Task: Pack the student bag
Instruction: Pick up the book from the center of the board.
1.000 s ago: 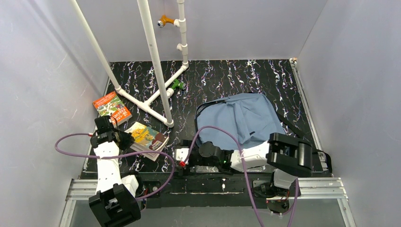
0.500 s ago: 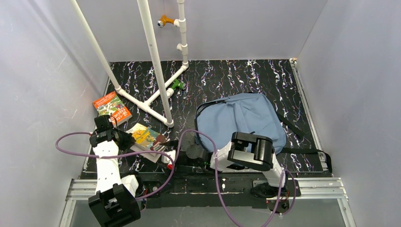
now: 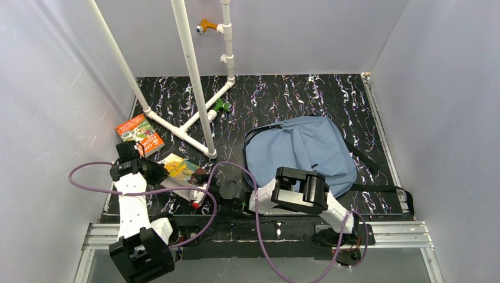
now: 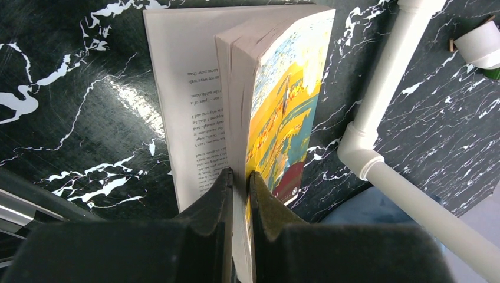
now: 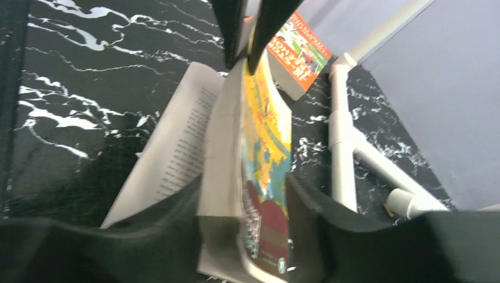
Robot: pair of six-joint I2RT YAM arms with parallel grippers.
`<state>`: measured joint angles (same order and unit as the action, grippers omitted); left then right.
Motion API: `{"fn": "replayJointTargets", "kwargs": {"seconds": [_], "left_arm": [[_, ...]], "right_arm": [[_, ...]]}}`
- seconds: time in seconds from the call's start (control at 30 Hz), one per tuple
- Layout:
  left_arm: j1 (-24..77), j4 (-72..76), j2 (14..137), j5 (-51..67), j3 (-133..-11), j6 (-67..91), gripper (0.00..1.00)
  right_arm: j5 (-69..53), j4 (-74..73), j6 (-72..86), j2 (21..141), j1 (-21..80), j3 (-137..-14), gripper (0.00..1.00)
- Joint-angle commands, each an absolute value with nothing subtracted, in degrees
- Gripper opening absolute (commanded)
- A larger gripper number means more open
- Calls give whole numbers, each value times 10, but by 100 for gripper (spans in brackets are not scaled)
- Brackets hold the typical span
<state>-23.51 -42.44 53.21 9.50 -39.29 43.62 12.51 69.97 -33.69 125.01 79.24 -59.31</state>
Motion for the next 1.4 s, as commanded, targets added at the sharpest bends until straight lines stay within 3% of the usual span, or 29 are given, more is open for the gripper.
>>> {"fn": "replayJointTargets", "kwargs": {"seconds": [0.0, 0.03, 0.13, 0.17, 0.23, 0.27, 0.3, 0.4, 0.6, 0.7, 0.87, 1.0, 1.37], "left_arm": [[-233, -436, 525, 122, -427, 419, 0], [-233, -435, 524, 123, -434, 411, 0], [-227, -433, 525, 131, -460, 385, 13], [-227, -433, 525, 140, -472, 376, 13], [-227, -431, 525, 170, -493, 358, 1], [-227, -431, 522, 180, -504, 359, 58], [-227, -430, 517, 193, -513, 370, 75], [-227, -418, 507, 246, -547, 395, 97], [-206, -370, 504, 290, -618, 404, 98], [-183, -329, 496, 303, -621, 406, 98], [-149, -124, 462, 408, -523, 525, 98], [-124, 19, 456, 485, -469, 590, 98], [-31, 23, 395, 508, -466, 564, 98]], "right_arm": [[145, 702, -340, 1256, 798, -606, 43], [140, 694, -331, 1252, 799, -606, 34], [144, 665, -309, 1228, 806, -602, 10], [149, 658, -296, 1213, 809, -598, 2], [145, 627, -262, 1173, 814, -584, 1], [141, 608, -243, 1149, 815, -575, 1], [141, 590, -217, 1127, 815, -562, 1], [149, 555, -162, 1061, 815, -532, 1], [176, 454, -33, 944, 815, -513, 1], [214, 331, 44, 894, 814, -550, 1], [231, 213, 92, 793, 806, -572, 1], [325, 160, 111, 690, 793, -549, 1], [405, -16, 141, 504, 730, -610, 1]]}}
